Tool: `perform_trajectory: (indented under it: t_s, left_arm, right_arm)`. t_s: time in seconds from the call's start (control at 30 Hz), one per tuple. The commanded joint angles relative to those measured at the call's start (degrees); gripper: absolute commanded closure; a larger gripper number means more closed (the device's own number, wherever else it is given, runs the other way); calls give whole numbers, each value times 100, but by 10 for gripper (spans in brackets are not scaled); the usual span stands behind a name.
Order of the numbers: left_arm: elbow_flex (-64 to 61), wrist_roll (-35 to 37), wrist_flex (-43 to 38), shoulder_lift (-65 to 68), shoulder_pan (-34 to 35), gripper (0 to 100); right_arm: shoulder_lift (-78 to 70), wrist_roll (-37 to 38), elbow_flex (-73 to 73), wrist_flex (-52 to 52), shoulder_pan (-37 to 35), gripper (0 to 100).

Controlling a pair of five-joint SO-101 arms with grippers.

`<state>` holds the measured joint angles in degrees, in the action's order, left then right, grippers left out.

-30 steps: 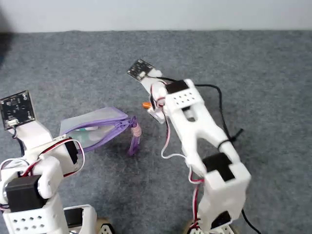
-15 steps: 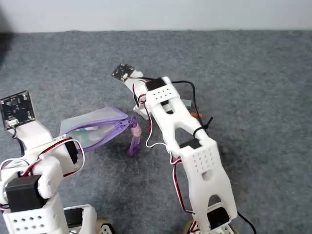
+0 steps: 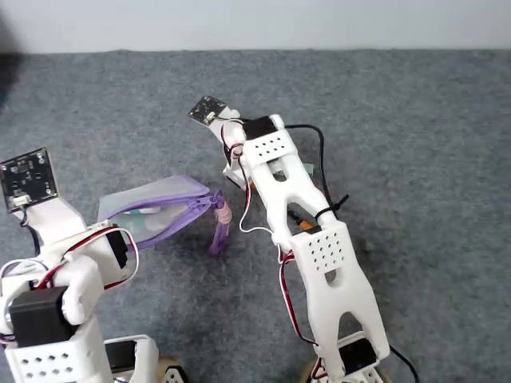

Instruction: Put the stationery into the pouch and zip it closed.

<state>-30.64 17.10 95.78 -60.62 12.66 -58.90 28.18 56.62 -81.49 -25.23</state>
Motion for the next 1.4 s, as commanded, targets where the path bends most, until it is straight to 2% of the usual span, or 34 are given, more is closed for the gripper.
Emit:
perform_trajectory:
  t_s: [0.0,0.1,0.3,0.5,0.63,0.77,1.1,1.37]
  left_arm:
    - [48,62,0,-62,35,989]
    - [48,62,0,-62,35,989]
    - [48,62,0,-62,44,989]
    - [48,62,9,-70,53,989]
    - [48,62,9,-70,53,989]
    - [48,62,9,-70,53,989]
    - [48,62,0,-70,26,989]
    - [57,62,0,-70,26,989]
  right_arm:
    - [110,-18,624,-382,145,991]
    - [136,-53,1029,-822,215,991]
    - [145,-738,2479,-2141,259,991]
    - [154,-993,3710,-2158,391,991]
    - [567,-1204,3824,-2167,400,991]
    - [1481,-1354,3174,-2167,382,991]
    - [4549,-1697,-149,-2141,374,991]
    - [6440,-2936,-1899,-2123,57,991]
